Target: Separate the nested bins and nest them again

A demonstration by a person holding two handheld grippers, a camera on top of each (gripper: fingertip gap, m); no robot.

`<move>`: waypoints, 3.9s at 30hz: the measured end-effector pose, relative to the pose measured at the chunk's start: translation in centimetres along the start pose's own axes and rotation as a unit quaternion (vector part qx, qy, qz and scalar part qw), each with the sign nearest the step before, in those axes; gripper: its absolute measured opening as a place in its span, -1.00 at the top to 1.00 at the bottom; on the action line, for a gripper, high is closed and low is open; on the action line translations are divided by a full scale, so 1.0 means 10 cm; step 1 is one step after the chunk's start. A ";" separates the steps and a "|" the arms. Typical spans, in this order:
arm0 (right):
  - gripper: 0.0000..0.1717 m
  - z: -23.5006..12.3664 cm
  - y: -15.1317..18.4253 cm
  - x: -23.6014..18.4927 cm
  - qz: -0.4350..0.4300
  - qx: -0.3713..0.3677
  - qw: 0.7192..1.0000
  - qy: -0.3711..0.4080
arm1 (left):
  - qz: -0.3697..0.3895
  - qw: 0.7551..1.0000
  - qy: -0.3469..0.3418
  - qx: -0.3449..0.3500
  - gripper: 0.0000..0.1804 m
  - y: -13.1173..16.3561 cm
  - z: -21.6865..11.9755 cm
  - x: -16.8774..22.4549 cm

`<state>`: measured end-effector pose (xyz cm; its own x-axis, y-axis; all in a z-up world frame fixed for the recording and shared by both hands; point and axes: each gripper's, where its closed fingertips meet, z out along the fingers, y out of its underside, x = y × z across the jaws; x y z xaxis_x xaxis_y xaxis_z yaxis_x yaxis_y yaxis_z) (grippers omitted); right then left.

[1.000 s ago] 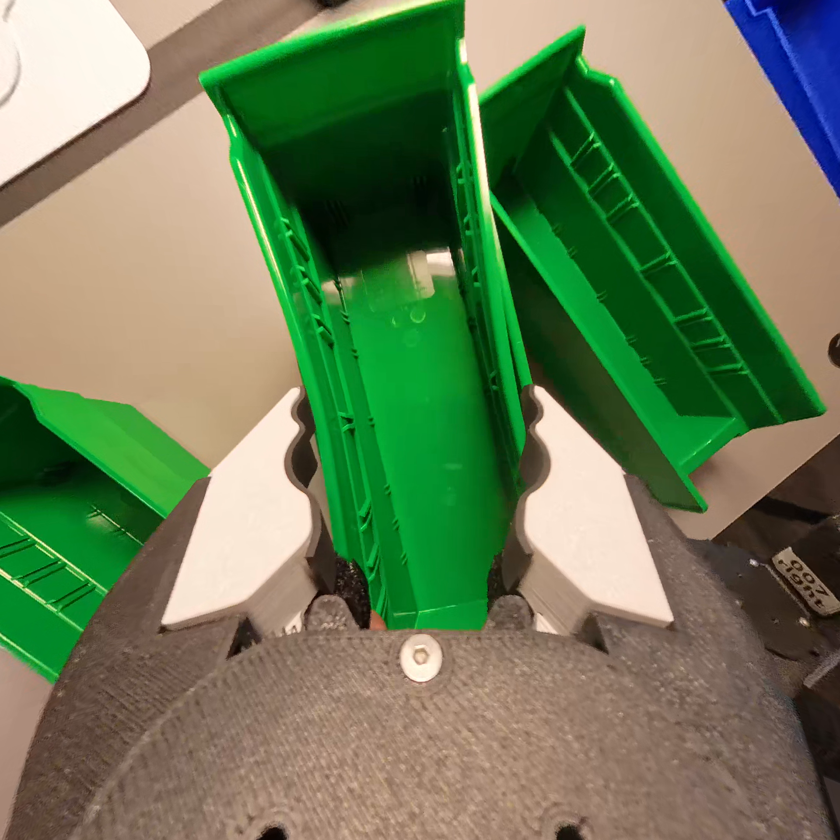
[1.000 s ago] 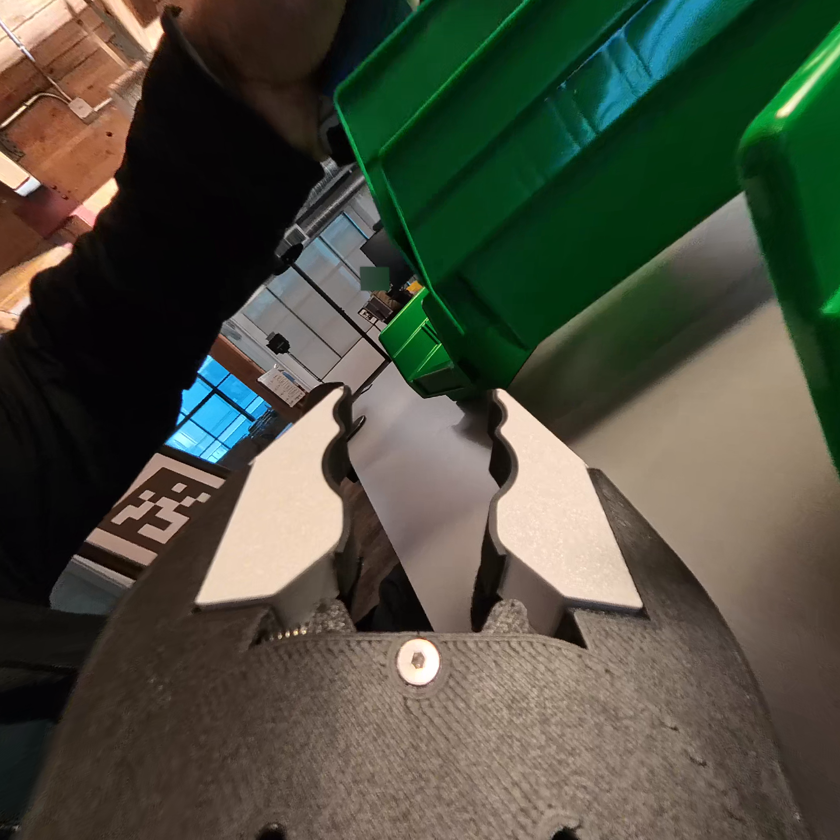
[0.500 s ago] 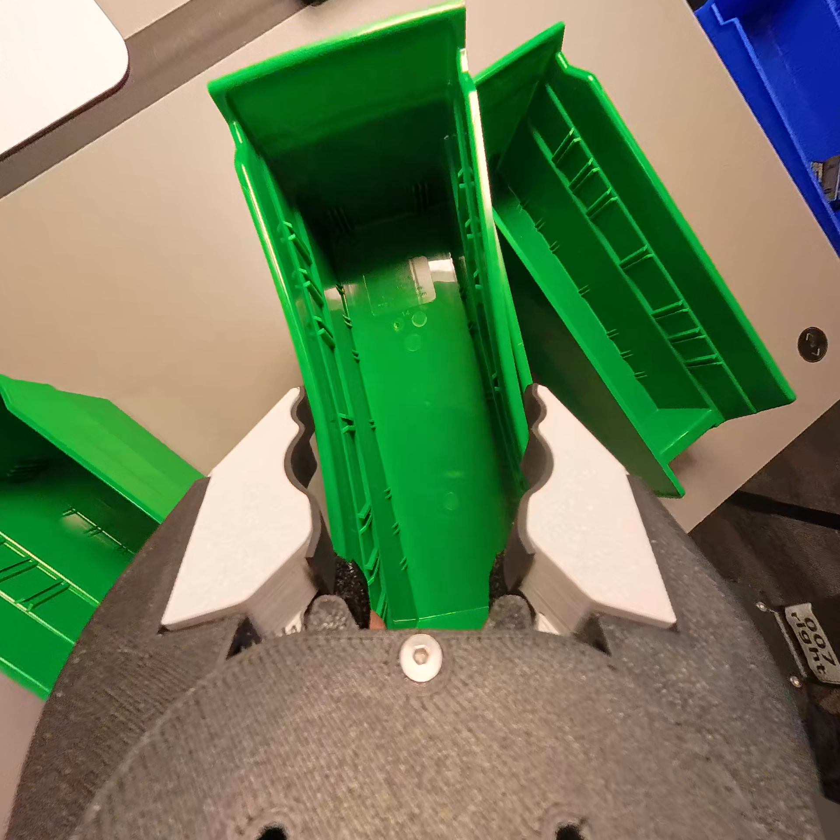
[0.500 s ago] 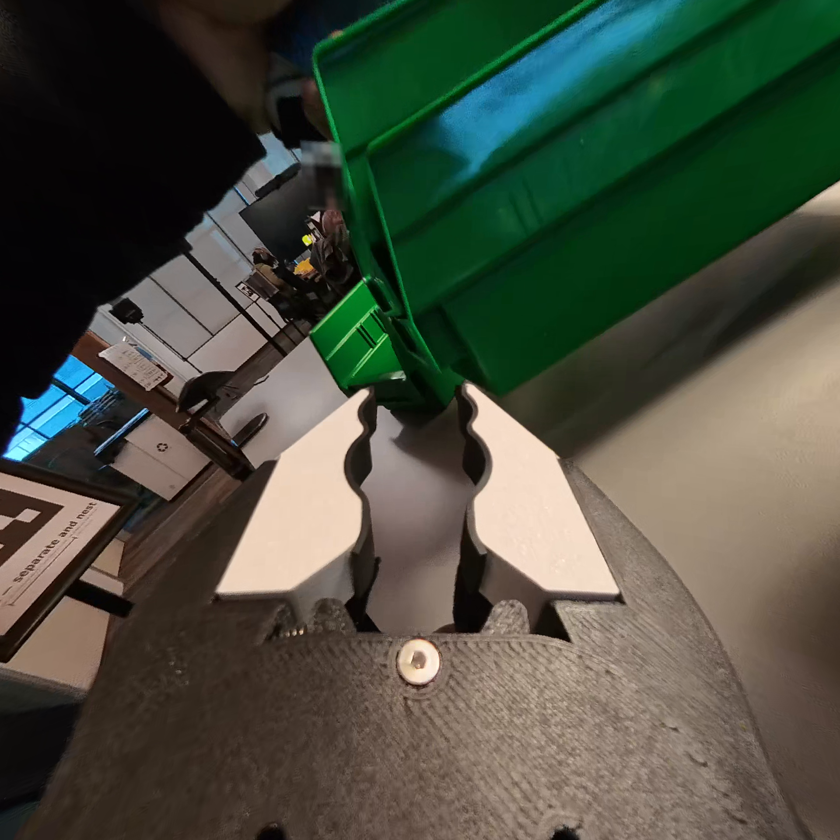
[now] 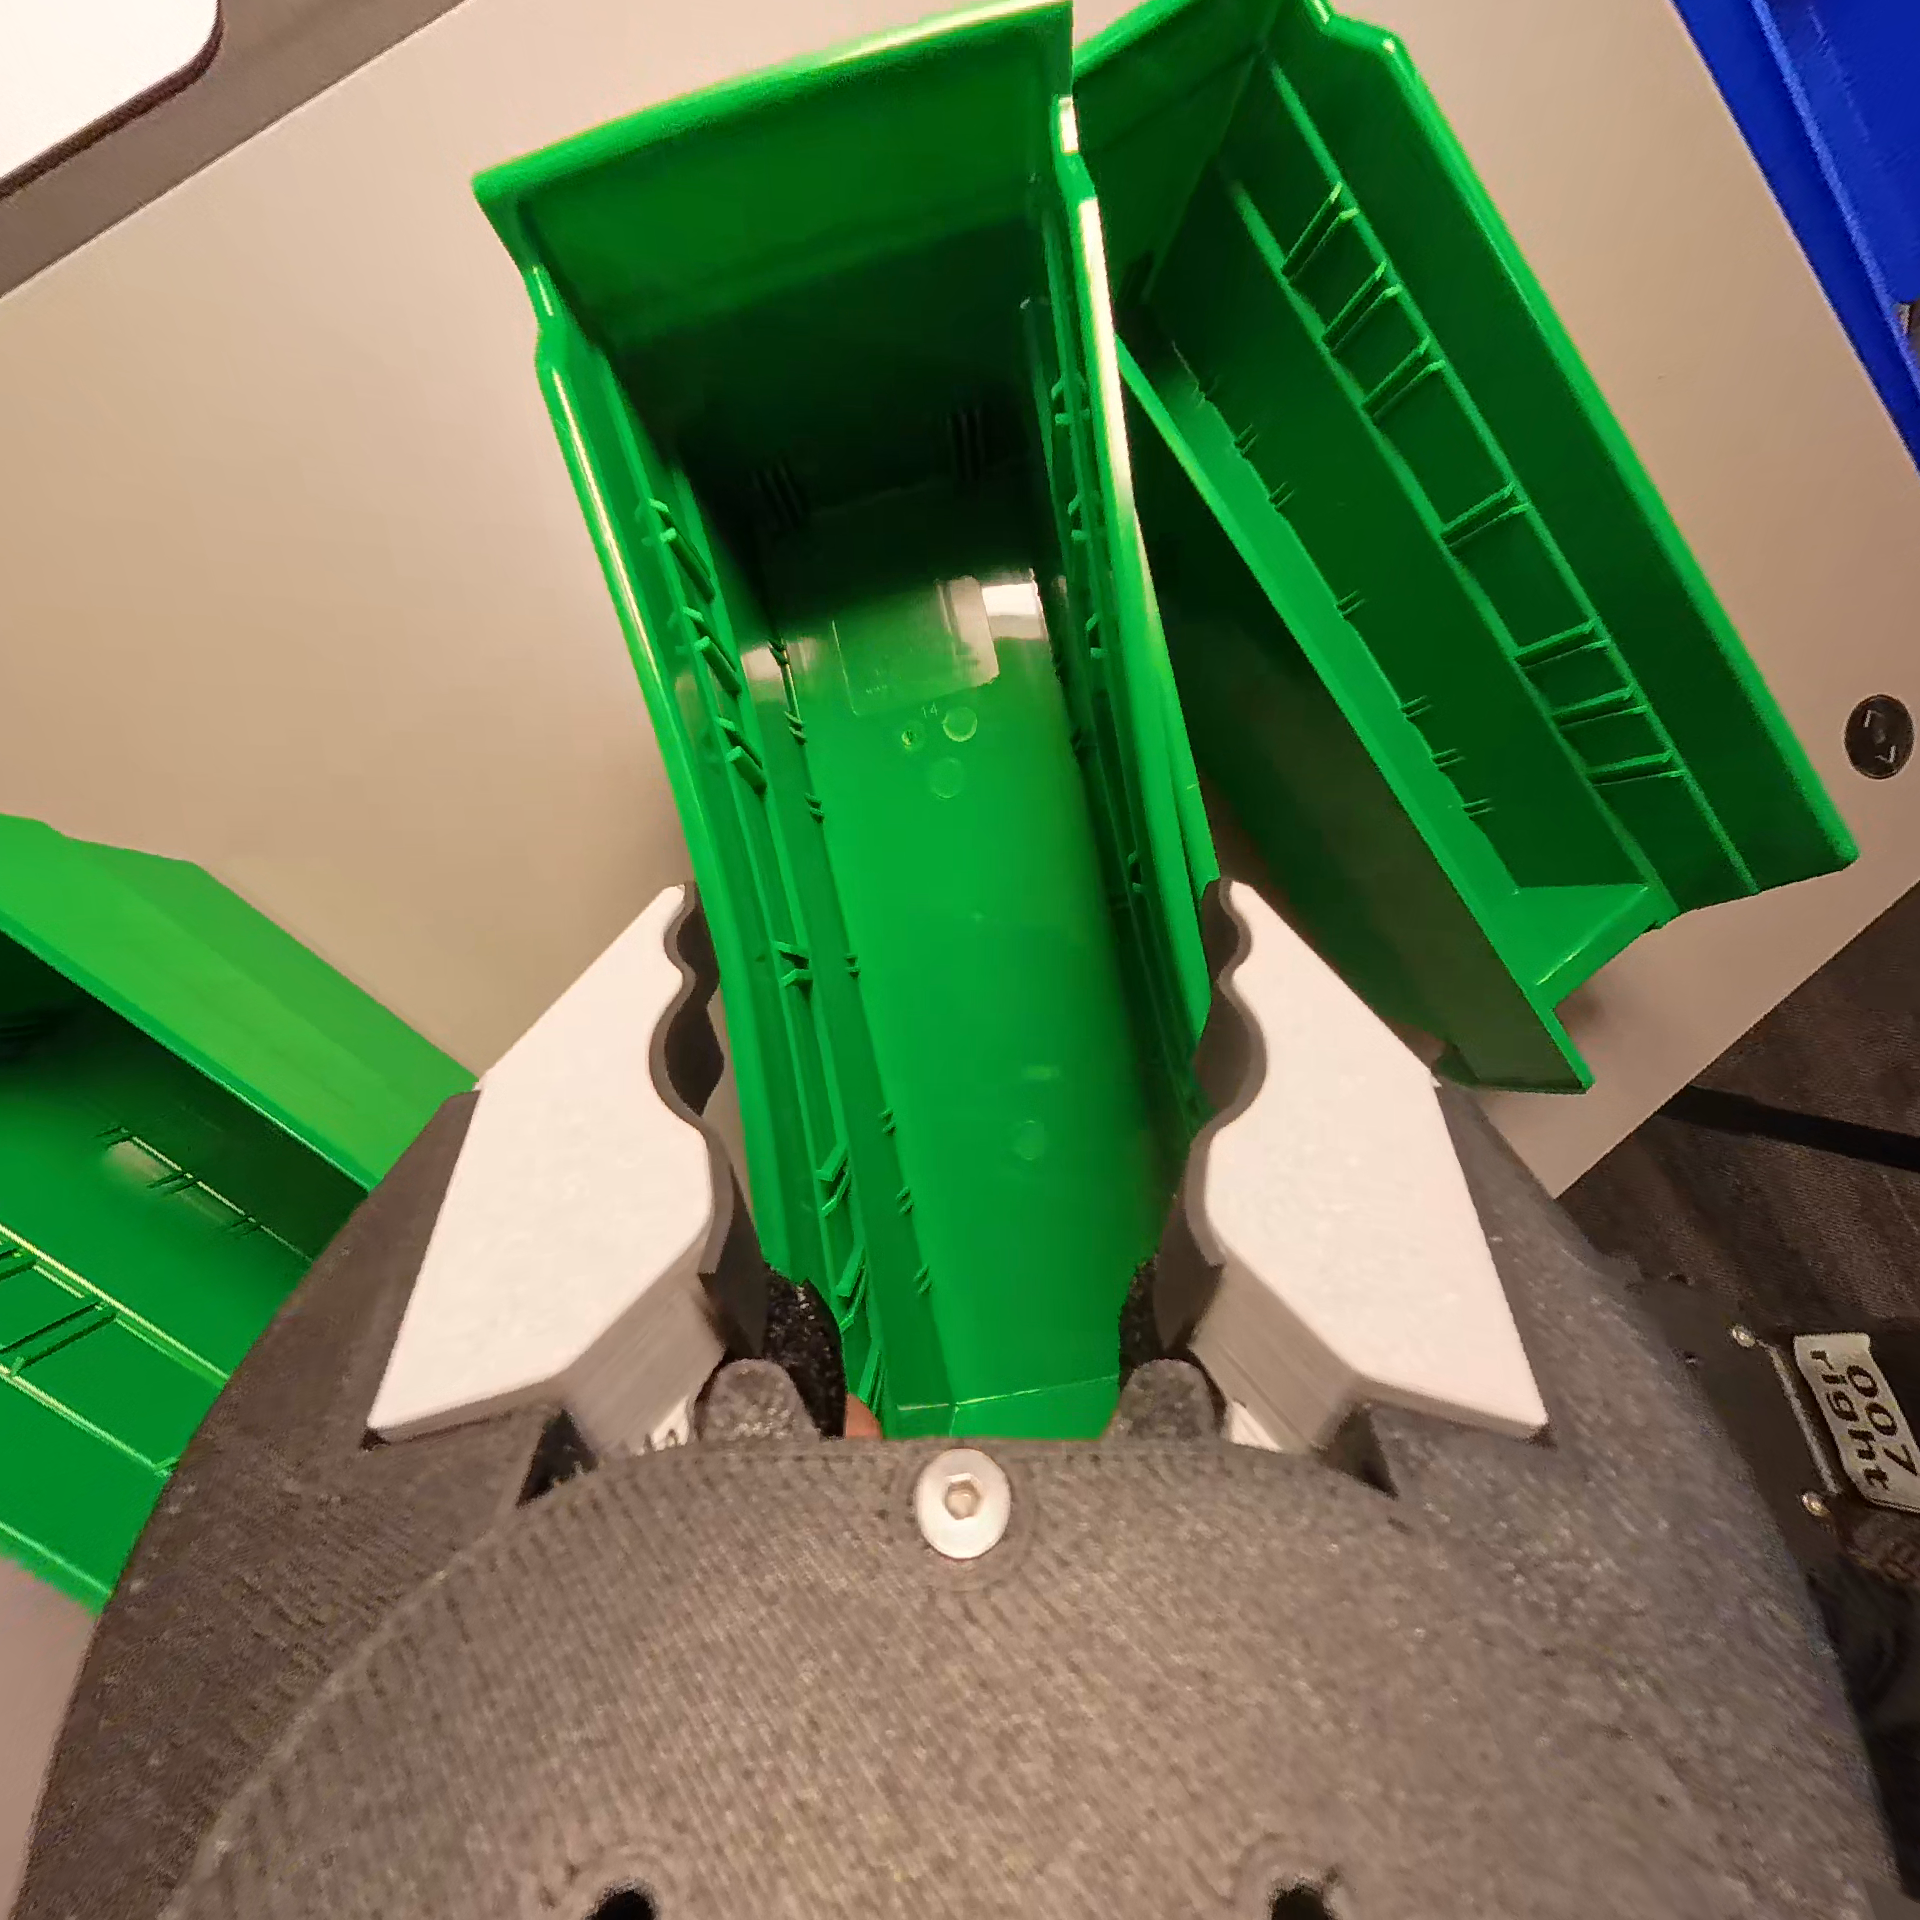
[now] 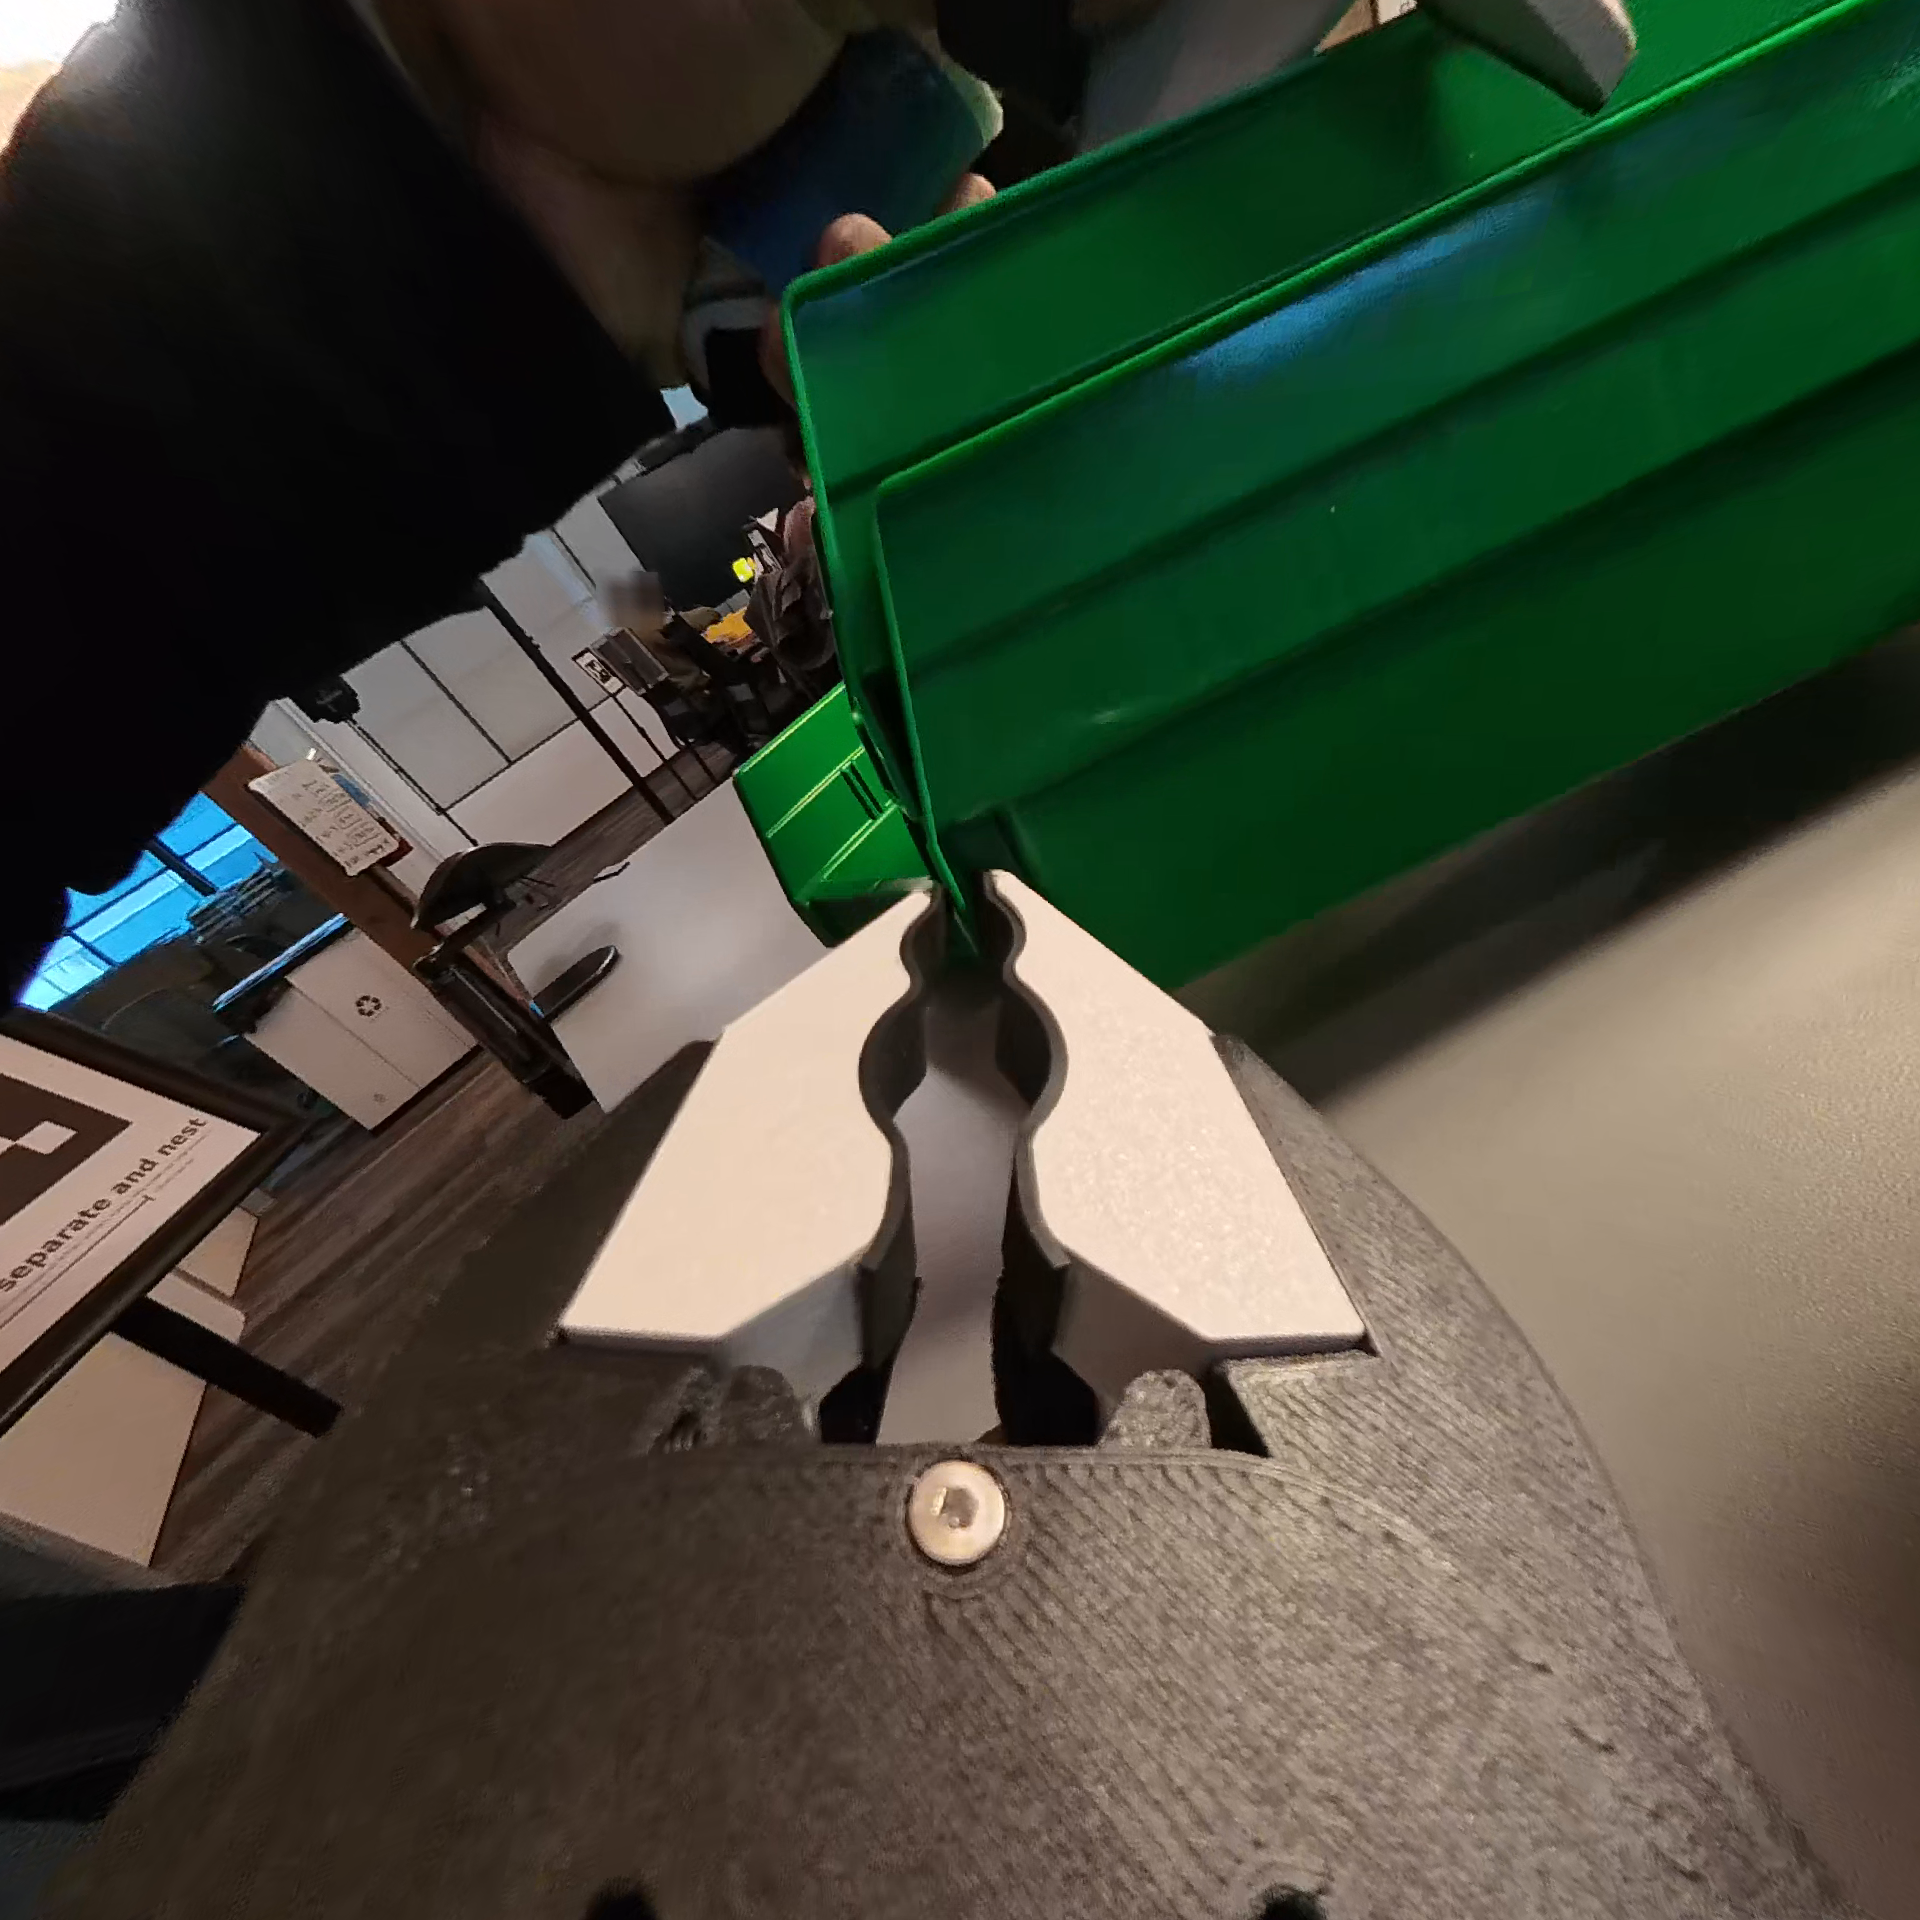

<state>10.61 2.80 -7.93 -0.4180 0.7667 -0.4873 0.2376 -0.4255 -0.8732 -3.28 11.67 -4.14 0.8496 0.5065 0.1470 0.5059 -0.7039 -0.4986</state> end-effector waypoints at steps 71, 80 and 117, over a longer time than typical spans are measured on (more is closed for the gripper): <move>0.44 -0.36 0.26 0.03 -0.008 -0.158 0.985 0.069 | -0.214 0.947 -0.144 0.192 -0.42 1.66 -1.18 -2.90; 0.48 -0.43 0.07 0.35 -0.039 -0.148 0.981 0.122 | -0.076 0.924 -0.014 0.374 -0.19 2.01 -1.52 -1.47; 0.86 0.10 -0.03 0.82 -0.103 -0.146 0.965 0.190 | -0.166 0.905 -0.095 0.379 0.97 2.02 -0.60 -1.49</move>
<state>6.23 8.75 -11.62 -0.1438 0.9654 -0.2174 0.4435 -0.1335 -0.8863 -4.84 -13.11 -11.33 0.5921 0.7547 0.2825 0.4193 0.0108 -0.9078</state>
